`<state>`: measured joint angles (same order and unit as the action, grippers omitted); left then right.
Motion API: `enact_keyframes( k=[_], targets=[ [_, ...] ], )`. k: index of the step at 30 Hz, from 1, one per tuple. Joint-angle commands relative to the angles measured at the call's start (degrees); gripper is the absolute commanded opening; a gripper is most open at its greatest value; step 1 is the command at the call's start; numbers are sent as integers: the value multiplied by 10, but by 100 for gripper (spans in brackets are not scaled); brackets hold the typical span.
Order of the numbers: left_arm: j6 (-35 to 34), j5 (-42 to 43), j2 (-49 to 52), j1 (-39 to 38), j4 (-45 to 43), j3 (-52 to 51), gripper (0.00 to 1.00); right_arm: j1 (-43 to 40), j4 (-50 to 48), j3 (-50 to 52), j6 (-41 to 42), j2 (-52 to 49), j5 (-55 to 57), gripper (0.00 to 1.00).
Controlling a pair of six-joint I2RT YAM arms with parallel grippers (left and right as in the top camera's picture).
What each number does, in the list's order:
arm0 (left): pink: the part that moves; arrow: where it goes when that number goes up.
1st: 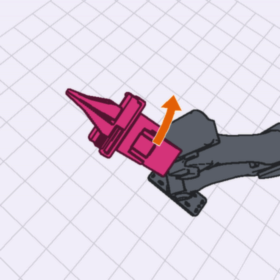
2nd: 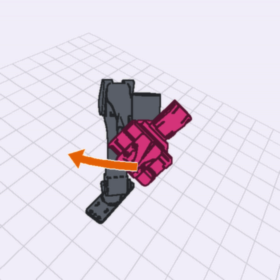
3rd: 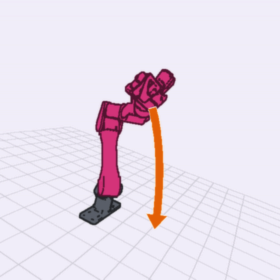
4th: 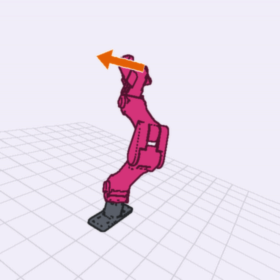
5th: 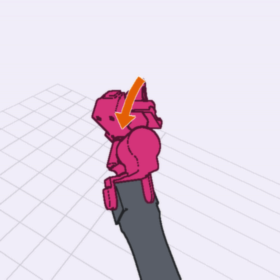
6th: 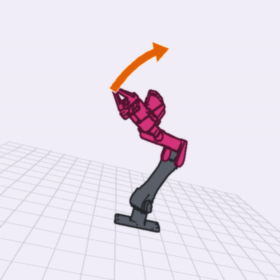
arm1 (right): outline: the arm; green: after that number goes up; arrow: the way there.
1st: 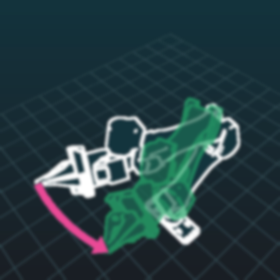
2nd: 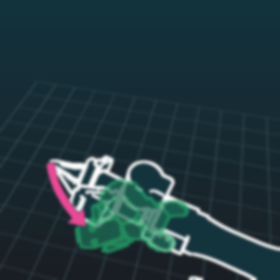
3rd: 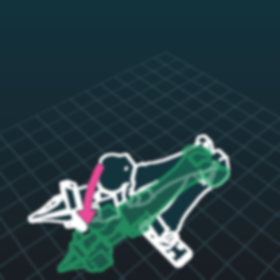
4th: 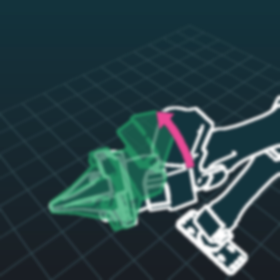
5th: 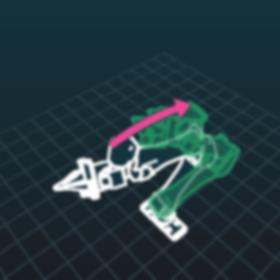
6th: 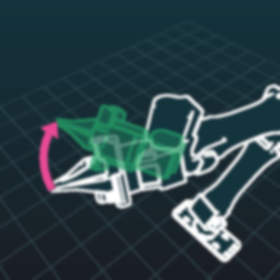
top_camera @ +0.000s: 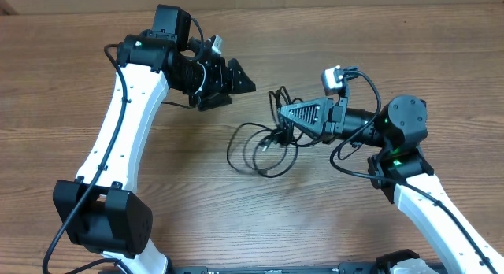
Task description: Untangle cables
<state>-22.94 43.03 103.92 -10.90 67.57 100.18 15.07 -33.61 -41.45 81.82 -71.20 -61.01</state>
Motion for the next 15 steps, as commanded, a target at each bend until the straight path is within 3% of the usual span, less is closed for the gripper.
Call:
enact_keyframes(
  k=[1, 8, 15],
  targets=[
    [49, 34, -8, -8, -1, 12, 70, 4, -4, -7, 38, 2, 24, 4],
    [228, 56, -8, -31, 21, 12, 77, 4, 25, -7, 45, 1, 40, 4],
    [374, 66, -8, -60, 49, 12, 77, 4, 74, -7, 70, 0, 81, 4]
  ],
)
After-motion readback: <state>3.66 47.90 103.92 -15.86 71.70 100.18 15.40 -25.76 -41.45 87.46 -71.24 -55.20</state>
